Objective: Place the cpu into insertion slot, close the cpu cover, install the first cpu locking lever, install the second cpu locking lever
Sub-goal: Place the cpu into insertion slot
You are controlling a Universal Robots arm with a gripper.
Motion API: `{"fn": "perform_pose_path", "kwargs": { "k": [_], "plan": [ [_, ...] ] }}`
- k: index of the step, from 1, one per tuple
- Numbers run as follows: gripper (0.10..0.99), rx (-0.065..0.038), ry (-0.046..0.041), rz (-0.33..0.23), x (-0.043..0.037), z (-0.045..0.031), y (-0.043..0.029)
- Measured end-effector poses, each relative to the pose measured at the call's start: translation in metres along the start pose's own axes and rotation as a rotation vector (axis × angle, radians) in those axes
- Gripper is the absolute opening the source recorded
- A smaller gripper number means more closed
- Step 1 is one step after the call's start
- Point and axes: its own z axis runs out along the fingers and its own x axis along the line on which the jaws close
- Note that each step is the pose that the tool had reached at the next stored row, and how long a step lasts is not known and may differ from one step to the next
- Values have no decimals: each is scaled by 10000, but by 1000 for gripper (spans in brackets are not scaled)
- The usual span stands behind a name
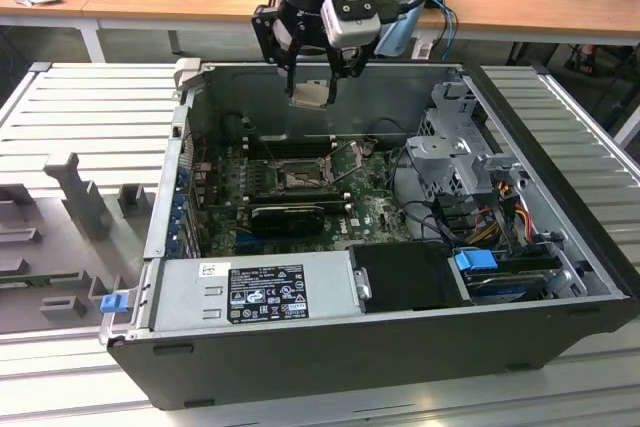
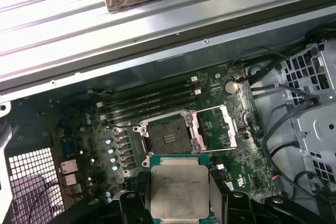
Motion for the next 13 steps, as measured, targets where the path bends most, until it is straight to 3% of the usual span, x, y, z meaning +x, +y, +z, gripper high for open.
{"fn": "perform_pose_path", "kwargs": {
  "k": [13],
  "plan": [
    [537, -19, -77, 933, 0, 6, 0]
  ]
}}
